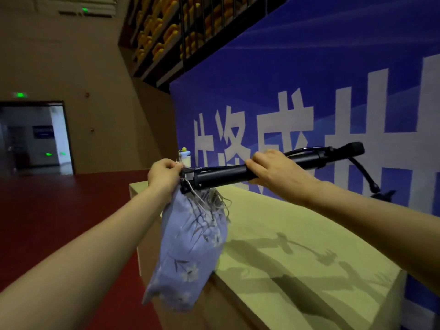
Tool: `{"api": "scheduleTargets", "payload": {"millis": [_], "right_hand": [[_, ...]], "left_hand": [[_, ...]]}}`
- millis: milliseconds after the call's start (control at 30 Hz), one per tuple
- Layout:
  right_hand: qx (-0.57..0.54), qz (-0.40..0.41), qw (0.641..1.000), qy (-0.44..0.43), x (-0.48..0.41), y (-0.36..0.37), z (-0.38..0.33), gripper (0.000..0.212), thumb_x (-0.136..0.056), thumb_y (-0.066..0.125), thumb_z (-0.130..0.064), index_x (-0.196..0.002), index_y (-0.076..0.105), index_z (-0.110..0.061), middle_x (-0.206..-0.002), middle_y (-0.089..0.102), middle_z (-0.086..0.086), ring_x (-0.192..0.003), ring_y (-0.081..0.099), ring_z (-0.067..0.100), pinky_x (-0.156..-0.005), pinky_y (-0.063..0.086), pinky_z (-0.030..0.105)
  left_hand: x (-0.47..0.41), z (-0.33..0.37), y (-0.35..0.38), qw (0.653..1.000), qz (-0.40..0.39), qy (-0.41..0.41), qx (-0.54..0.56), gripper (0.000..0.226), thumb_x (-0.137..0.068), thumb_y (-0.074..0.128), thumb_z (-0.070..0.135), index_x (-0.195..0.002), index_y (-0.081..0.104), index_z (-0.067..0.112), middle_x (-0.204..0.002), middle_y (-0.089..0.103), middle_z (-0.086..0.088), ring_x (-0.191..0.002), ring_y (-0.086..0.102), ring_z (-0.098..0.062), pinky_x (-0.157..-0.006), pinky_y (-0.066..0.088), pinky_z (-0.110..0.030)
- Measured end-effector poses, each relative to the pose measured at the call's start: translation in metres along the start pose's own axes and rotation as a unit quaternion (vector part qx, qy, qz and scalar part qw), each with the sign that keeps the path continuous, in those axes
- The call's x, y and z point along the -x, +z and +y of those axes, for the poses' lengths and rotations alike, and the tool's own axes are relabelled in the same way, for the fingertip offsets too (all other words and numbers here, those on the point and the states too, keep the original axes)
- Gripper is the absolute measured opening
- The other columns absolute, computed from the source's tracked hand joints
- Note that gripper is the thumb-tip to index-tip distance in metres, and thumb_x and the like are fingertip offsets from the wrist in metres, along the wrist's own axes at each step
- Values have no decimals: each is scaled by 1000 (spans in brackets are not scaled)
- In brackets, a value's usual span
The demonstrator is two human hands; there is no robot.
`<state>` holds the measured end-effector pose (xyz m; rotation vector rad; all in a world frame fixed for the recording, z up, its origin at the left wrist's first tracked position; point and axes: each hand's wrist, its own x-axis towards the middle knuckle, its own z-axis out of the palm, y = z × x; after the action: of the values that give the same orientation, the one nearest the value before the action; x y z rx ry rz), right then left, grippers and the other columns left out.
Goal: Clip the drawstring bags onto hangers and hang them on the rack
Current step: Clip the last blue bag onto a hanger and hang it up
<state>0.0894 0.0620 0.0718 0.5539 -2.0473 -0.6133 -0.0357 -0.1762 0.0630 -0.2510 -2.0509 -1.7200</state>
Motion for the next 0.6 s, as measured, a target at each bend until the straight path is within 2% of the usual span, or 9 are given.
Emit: {"api": "scheduleTargets", "payload": {"millis": [33,100,133,233,333,433,500,600], "right_hand": [[5,-4,1000,-12,-5,-3,-5,38,-76,74,-25,-107,64,-7,-91,66,8,-77,63,22,-75,53,34],[15,-13,999,-35,-14,-6,-14,39,-77,73,-27,-109,64,-7,-93,66,7,-78,64,22,-77,53,36],[17,-17,999,-46,-18,-8,-19,39,-78,72,-28,-109,64,-7,-93,66,7,-79,64,23,-77,53,36],[18,-54,996,-63,-29,-13,-31,38,-84,65,-30,-115,61,-8,-100,65,8,-87,64,24,-83,51,37],[34,-56,994,-89,-45,-18,-42,34,-86,62,-30,-112,62,-9,-101,64,8,-86,64,26,-84,47,38],[58,-29,990,-122,-56,-26,-49,25,-83,63,-22,-105,67,-10,-96,65,7,-79,65,27,-84,48,38],[76,-21,985,-152,-60,-30,-52,19,-83,61,-19,-100,69,-14,-92,64,4,-77,65,23,-88,45,36],[74,0,980,-187,-63,-36,-51,15,-85,55,-16,-91,69,-15,-85,62,2,-70,63,23,-92,44,37]], "left_hand": [[1,2,-9,1000,6,6,-10,33,-84,63,22,-53,53,16,-74,64,-14,-74,59,-26,-81,52,-46],[8,11,-23,998,5,38,-58,30,-86,62,21,-57,55,17,-68,60,-10,-72,54,-23,-70,47,-36],[14,16,-27,993,-8,65,-98,27,-87,60,21,-61,56,16,-68,58,-8,-72,52,-22,-67,42,-31],[30,28,-29,969,-66,137,-194,19,-91,56,21,-75,56,12,-72,55,-5,-73,47,-19,-57,32,-29],[43,34,-19,945,-129,187,-235,20,-94,51,23,-77,51,12,-77,53,-5,-76,48,-21,-63,33,-29],[48,34,-8,920,-138,218,-295,22,-97,41,26,-77,41,16,-86,58,-14,-85,54,-31,-74,42,-39],[47,28,-5,934,-147,200,-258,23,-98,37,25,-78,40,14,-91,59,-16,-91,54,-31,-81,42,-41],[54,22,1,975,-161,129,-79,23,-95,38,20,-77,45,9,-83,52,-12,-84,50,-21,-80,43,-45]]}}
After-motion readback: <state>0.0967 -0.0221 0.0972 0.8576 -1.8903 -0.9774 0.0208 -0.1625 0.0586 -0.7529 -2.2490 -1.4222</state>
